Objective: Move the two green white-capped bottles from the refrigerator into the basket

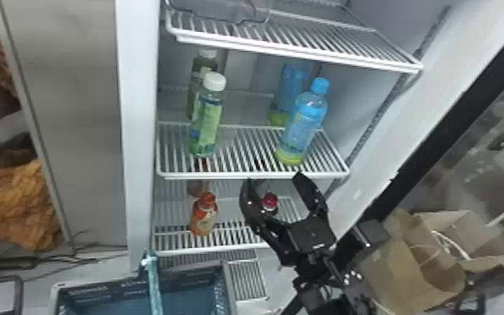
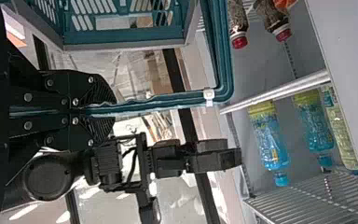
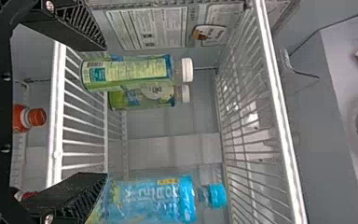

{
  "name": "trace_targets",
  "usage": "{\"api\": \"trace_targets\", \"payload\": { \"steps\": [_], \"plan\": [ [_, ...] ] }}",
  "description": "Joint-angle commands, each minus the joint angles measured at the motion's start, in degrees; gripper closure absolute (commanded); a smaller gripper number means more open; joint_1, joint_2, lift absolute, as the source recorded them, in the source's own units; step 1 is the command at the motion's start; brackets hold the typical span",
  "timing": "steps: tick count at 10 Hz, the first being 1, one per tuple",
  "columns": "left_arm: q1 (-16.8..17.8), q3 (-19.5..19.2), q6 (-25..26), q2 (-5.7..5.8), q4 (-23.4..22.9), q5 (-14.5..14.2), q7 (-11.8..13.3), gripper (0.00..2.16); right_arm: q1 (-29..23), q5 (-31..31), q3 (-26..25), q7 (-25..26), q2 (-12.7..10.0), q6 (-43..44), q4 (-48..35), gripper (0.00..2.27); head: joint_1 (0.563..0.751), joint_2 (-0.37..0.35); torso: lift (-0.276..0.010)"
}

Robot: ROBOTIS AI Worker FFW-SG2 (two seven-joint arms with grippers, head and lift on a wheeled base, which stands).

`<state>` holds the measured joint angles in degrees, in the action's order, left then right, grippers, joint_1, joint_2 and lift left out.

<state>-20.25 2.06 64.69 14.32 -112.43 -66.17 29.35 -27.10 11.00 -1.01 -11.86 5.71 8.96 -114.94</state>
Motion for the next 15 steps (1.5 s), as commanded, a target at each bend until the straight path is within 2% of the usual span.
{"api": "trace_targets", "payload": {
  "steps": [1,5,8,15],
  "plan": [
    [0.14,0.00,0.00,0.00,0.00,0.01,0.00,1.18,2.63,0.09,1.24,-0.09,0.35,-1.37,1.53,0.07,0.695,-0.326,-0.004],
    [0.14,0.00,0.00,0.00,0.00,0.01,0.00,1.18,12.19,-0.03,4.44,-1.23,0.79,-4.04,8.14,0.07,0.695,-0.270,-0.004],
    [0.14,0.00,0.00,-0.08,0.00,-0.10,0.00,1.18,16.41,-0.03,5.47,-1.41,0.79,-5.30,11.23,0.07,0.695,-0.231,-0.004],
    [0.85,0.34,0.00,-0.08,0.00,0.01,0.00,1.18,26.96,-0.03,8.33,-1.49,0.88,-5.30,20.66,0.07,0.695,-0.191,-0.004]
  ]
}}
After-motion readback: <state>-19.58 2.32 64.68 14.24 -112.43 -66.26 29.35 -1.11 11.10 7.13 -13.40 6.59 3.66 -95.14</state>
